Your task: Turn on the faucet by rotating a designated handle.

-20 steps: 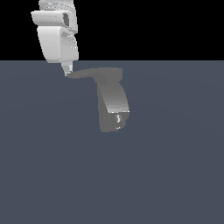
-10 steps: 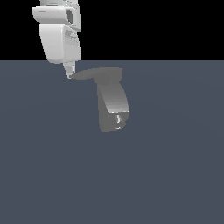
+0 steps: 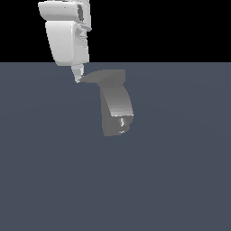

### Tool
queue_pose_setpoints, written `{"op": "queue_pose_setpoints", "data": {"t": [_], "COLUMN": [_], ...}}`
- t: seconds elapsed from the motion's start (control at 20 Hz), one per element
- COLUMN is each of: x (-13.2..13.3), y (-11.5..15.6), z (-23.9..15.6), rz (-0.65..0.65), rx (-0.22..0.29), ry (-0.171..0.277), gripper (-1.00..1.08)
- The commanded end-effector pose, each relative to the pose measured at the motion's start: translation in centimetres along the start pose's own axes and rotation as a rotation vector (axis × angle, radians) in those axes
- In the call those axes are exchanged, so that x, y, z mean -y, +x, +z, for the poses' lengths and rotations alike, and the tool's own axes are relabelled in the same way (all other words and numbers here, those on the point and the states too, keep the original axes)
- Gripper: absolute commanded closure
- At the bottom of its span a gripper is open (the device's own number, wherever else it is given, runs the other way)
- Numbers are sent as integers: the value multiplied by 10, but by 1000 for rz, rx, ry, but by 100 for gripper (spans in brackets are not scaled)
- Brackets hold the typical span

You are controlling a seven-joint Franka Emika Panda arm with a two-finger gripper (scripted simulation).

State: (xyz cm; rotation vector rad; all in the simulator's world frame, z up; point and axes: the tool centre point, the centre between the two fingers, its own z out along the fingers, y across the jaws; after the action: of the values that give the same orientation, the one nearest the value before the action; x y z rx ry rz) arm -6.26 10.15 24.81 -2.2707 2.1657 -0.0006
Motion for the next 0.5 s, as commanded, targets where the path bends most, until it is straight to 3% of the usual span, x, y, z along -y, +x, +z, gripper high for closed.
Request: {"op": "queue_pose_setpoints", "data": {"t": [0.0,0.45], "x": [-7,-30], "y": [10,29], "z": [0,0], "rz": [8,7], "rx": [-2,-2], "ry": [-2,-3], "gripper": [108,108]}}
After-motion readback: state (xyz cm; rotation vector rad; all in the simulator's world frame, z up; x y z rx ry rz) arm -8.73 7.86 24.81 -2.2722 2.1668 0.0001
